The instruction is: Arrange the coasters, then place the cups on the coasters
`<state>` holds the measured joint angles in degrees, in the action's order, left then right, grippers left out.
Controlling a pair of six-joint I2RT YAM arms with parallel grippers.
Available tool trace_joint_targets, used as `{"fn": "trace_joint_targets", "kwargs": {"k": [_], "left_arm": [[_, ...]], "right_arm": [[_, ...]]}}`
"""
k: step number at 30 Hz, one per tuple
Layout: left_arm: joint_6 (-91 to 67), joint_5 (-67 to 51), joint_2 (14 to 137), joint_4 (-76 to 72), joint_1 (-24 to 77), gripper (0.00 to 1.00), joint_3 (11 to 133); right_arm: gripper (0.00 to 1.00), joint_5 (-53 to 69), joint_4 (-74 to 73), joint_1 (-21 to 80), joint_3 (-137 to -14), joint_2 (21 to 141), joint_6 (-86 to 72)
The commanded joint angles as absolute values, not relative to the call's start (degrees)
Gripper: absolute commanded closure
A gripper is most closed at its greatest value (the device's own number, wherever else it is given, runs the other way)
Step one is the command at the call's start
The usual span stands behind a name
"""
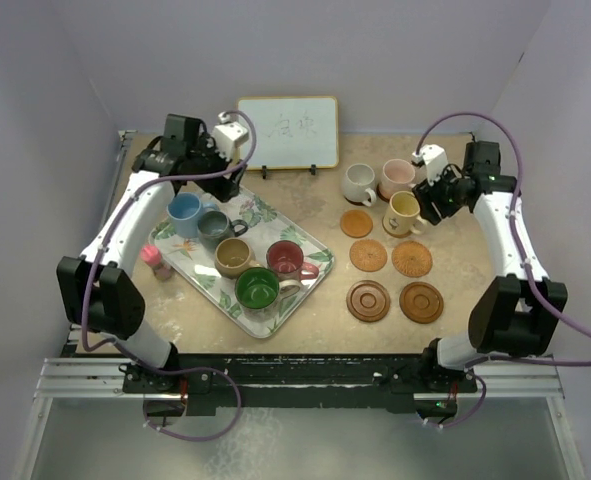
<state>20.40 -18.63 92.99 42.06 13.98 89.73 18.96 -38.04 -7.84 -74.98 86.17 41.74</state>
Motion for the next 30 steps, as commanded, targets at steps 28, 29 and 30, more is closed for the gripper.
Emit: {"fn": "trace_joint_targets", "kwargs": {"k": [28, 29, 30], "left_arm": [[19.9, -0.3, 102.6, 44.5, -5.2, 0.36, 88.4], [20.7, -0.2, 102.6, 43.7, -5.3, 0.37, 87.1], [21.7, -0.5, 102.7, 42.8, -5.3, 0.37, 86.0]], "right_arm": [[0.4, 22.6, -54.0, -7.3, -81.5, 76.8, 24.4], [0.4, 22.1, -53.3, -7.3, -80.3, 76.0, 24.7], [0.4, 21.8, -52.6, -7.2, -79.1, 75.2, 24.8]]}}
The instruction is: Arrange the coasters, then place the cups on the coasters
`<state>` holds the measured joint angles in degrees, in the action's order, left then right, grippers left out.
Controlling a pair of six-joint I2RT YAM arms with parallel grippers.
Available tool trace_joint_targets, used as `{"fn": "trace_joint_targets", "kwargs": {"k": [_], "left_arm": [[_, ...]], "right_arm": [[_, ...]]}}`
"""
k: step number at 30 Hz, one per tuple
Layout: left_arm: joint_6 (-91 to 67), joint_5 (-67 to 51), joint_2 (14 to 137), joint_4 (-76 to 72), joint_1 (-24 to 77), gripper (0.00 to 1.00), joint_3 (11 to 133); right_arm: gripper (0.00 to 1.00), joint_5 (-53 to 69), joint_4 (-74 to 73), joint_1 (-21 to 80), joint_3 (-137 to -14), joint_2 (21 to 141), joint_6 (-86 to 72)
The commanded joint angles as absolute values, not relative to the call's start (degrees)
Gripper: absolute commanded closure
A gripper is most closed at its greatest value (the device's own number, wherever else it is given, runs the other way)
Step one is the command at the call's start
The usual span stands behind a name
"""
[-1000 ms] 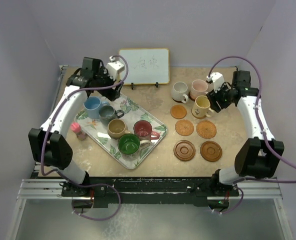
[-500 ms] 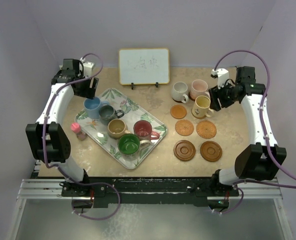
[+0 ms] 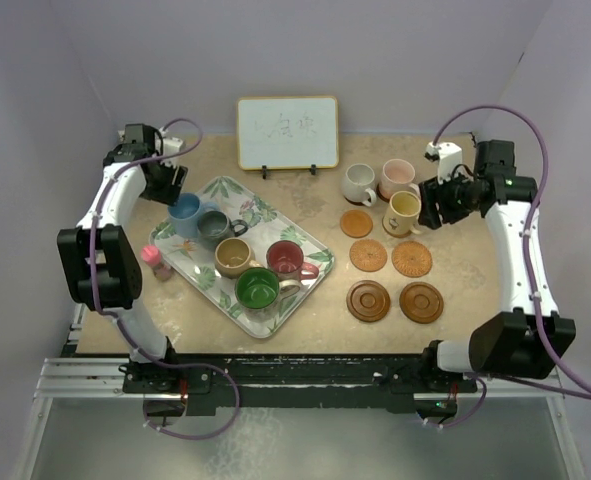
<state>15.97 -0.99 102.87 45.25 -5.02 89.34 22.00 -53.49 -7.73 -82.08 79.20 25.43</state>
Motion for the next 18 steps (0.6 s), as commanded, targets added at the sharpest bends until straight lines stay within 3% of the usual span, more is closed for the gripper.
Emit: {"fn": "trace_joint_targets", "kwargs": {"k": [1, 13, 18], "left_arm": [[22.3, -1.0, 103.3, 42.3, -5.3, 0.39, 85.5], [21.8, -4.5, 108.9, 39.2, -5.3, 0.45, 85.5], [21.3, -5.6, 110.5, 36.6, -5.3, 0.55, 85.3]], "right_arm": [[0.4, 21.4, -51.8, -7.2, -77.9, 74.5, 24.7], [0.42, 23.2, -42.3, -5.6, -62.4, 61.1, 22.6], [0.42, 26.2, -40.8, -4.4, -61.4, 60.8, 23.1]]}}
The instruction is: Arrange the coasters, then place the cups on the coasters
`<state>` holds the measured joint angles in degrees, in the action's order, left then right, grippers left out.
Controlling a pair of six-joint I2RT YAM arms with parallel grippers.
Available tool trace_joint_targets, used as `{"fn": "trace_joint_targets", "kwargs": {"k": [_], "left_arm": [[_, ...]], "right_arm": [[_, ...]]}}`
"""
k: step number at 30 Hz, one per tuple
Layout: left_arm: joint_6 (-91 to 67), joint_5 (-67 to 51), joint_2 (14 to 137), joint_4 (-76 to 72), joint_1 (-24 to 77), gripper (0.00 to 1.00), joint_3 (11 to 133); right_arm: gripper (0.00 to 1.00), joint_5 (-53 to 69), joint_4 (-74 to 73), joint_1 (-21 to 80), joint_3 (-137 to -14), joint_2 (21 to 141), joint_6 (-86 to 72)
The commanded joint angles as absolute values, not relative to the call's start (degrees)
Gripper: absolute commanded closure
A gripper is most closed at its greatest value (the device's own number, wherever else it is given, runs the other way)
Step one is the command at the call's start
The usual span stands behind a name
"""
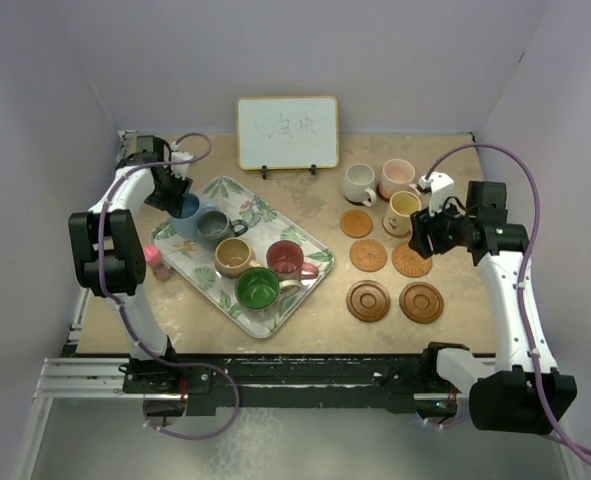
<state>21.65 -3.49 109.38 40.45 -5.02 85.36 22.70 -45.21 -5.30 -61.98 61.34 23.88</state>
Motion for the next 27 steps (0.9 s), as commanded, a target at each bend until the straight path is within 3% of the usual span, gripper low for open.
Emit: {"fn": "trace_joint_targets", "kwargs": {"k": [1, 9, 19, 27], "left_arm": [[21.0, -6.0, 110.8, 36.1, -5.3, 0.59, 85.2], [20.5, -5.7, 112.5, 35.6, -5.3, 0.96, 89.5], [17.2, -9.9, 107.5, 43.2, -3.5, 0.97, 107.9], [14.3, -16.7, 99.6, 47.8, 11.8, 0.97, 110.2]], "right_arm": [[0.42, 26.7, -40.3, -3.9, -61.1, 60.8, 23.3], [0.42, 29.7, -37.9, -0.8, -62.8, 65.1, 26.6], [0.41, 39.0, -31.2, 3.4, -70.3, 70.1, 21.7], [0.36, 44.7, -25.7, 9.5, -74.5, 70.4, 19.6]]}}
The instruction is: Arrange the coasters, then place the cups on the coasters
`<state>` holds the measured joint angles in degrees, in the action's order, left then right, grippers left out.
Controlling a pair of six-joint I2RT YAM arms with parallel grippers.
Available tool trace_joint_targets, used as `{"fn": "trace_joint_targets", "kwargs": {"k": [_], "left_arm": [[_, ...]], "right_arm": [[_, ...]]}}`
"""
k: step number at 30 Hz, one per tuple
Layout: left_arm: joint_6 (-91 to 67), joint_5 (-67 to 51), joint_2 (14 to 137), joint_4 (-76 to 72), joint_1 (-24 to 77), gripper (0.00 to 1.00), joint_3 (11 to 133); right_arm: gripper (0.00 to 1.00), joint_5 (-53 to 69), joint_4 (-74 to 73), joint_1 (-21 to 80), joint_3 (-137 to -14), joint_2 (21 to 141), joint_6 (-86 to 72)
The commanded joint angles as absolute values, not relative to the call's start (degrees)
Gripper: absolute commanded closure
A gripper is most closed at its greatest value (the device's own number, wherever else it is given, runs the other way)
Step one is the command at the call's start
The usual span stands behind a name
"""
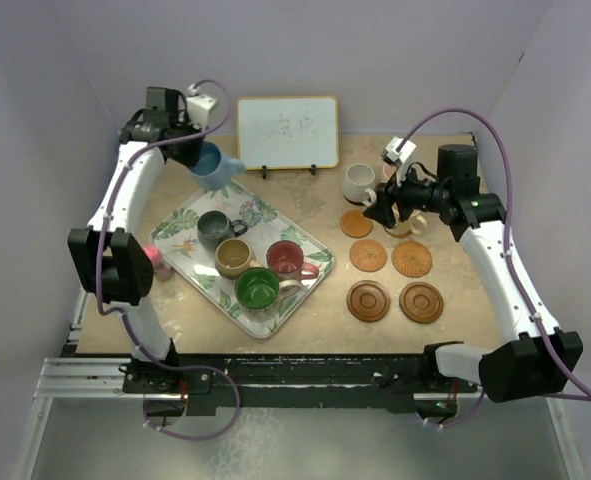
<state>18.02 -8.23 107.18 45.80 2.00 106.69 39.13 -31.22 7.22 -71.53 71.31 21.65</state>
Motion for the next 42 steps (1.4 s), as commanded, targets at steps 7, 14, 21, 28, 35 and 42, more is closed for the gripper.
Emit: {"fn": "trace_joint_targets", "kwargs": {"k": [7, 14, 21, 28, 35, 42], "left_arm": [[6.9, -20.0, 100.0, 47.8, 25.7, 0.97, 113.1], [2.3, -17.3, 103.4, 48.0, 35.5, 0.97, 116.8], [0.7, -13.5, 106.7, 49.0, 39.3, 0.97, 118.8], [0.5, -9.8, 108.3, 49.9, 41.3, 0.97, 119.8], [0.4, -10.4, 108.9, 50.0, 42.4, 0.97, 119.9], [0.0, -12.4, 109.6, 50.5, 42.7, 0.97, 120.0]], "right_arm": [[0.17, 40.6, -22.0, 13.8, -71.6, 67.3, 22.2], [0.12, 38.8, -21.3, 16.0, -65.3, 62.7, 25.3], [0.18, 34.3, -15.8, 19.7, -60.4, 61.6, 23.3], [0.3, 27.6, -15.0, 21.8, -61.2, 63.6, 24.3], [0.46, 27.0, -14.7, 22.4, -61.7, 65.6, 24.6], [0.6, 28.1, -12.7, 22.5, -60.3, 66.2, 24.3]]}}
